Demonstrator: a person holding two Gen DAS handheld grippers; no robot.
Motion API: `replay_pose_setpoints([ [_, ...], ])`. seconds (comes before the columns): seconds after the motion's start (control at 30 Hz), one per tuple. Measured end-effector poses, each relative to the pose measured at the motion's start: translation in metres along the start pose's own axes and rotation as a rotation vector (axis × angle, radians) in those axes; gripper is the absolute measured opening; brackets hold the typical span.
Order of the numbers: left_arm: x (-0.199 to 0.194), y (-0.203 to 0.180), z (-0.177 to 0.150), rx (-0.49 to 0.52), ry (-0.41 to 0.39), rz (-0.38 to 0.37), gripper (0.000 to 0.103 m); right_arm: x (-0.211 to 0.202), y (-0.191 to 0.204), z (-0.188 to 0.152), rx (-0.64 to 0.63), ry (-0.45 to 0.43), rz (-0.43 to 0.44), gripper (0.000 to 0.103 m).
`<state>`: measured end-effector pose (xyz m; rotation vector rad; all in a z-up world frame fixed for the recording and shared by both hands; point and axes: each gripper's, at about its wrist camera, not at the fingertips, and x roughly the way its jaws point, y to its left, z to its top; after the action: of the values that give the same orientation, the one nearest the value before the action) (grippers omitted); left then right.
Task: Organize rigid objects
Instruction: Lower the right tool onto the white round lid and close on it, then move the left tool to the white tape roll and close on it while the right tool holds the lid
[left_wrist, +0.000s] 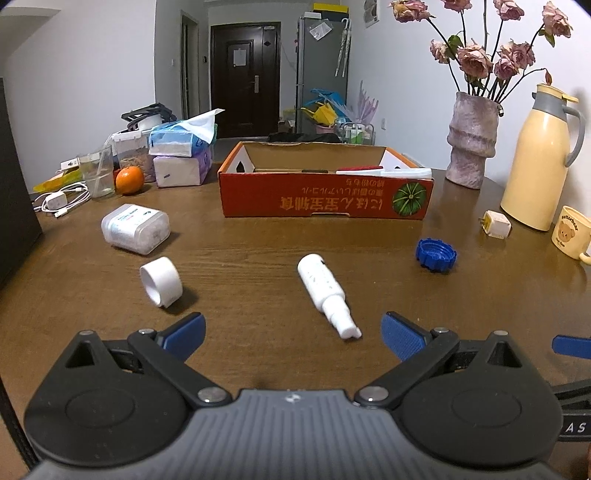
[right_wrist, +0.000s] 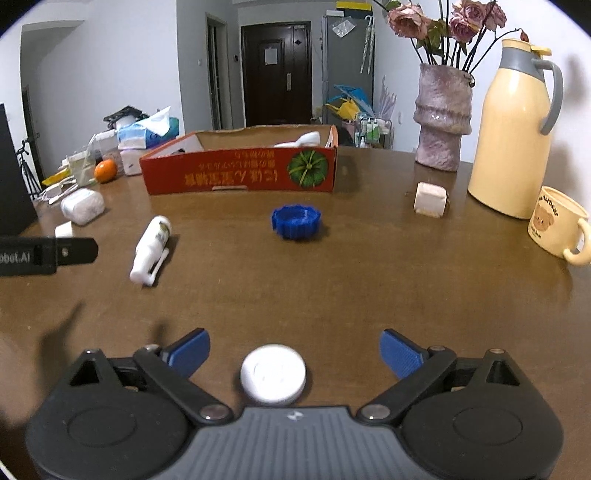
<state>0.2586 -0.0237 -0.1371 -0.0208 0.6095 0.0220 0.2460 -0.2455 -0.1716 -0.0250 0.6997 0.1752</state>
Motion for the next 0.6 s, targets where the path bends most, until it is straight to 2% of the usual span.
replay_pose_setpoints([
  [0.1,-0.0027,0.0029,-0.0036,-0.003,0.003,0.001,0.103,-0.0015,0.0012,-0.0065,-0.003,0.009,-0.002,0.088],
  [0.17,-0.0040,0.0040,-0.0050,-0.005,0.004,0.002,0.103,-0.0020,0.0022,-0.0092,-0.003,0.013,-0.003,0.079],
  [0.37,-0.0050,0.0074,-0.0068,-0.013,0.007,-0.001,0.103,-0.0002,0.0044,-0.0108,-0.001,0.026,0.013,0.059],
  [0.43,-0.0050,0.0086,-0.0072,-0.015,0.008,-0.002,0.103,0.0005,0.0061,-0.0111,-0.007,0.026,0.013,0.052],
  [0.5,-0.0049,0.0087,-0.0073,-0.015,0.007,-0.002,0.103,0.0004,0.0075,-0.0111,-0.010,0.021,0.019,0.040],
  [0.6,-0.0049,0.0089,-0.0073,-0.016,0.007,-0.001,0.103,-0.0012,0.0064,-0.0096,0.008,0.013,0.033,0.038],
])
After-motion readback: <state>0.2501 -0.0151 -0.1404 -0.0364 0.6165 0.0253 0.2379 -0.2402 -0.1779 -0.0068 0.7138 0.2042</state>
